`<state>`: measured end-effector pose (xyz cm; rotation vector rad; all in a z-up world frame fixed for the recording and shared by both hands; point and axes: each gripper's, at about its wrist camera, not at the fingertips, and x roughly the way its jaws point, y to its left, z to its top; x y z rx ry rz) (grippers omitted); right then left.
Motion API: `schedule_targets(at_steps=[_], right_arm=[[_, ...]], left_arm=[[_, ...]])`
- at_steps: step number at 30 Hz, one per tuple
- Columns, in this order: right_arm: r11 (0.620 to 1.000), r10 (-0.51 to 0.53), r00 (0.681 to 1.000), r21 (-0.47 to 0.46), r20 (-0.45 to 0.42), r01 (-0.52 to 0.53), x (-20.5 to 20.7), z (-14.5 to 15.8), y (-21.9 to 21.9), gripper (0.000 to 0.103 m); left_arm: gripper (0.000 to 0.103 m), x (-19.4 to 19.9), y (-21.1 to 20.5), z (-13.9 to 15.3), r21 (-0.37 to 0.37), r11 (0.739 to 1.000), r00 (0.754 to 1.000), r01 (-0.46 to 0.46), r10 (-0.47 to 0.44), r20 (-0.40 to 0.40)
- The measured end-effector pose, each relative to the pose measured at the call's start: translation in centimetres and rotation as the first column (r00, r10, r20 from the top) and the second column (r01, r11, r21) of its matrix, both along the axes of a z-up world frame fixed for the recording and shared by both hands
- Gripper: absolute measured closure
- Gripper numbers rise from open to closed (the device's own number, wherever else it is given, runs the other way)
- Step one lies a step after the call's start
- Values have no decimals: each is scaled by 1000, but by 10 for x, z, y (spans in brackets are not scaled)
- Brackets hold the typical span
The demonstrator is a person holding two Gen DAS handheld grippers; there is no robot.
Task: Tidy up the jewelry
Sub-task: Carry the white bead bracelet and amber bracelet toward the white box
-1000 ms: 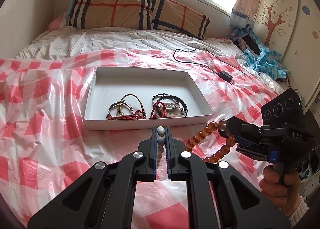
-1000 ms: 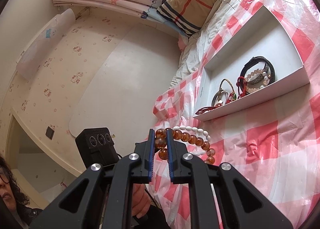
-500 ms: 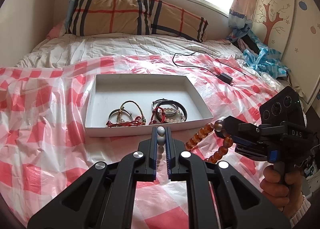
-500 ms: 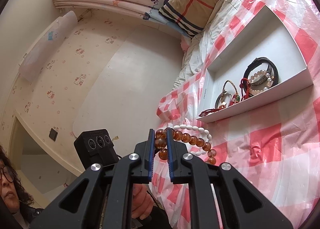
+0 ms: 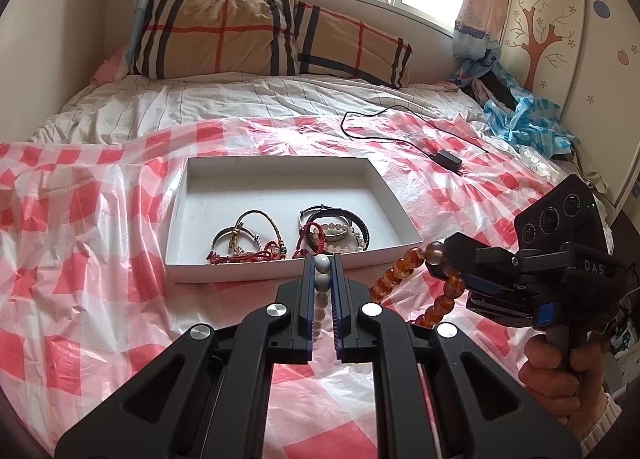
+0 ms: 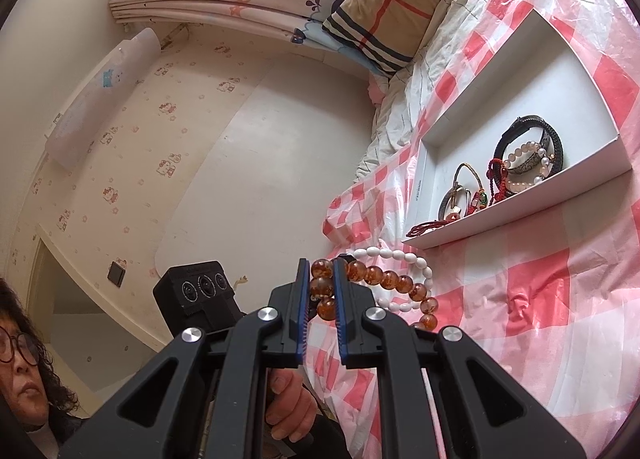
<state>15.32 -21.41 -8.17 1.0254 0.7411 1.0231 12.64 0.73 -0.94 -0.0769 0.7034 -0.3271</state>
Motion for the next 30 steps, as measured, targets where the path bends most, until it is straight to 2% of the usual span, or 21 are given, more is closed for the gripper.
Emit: schedule_targets(at_steps=[30], right_arm=[[1000, -4, 1000, 11, -11, 4, 3, -1, -2, 90]], left_arm=[[96, 1, -1, 0, -6, 1000, 1000, 0, 0, 4]])
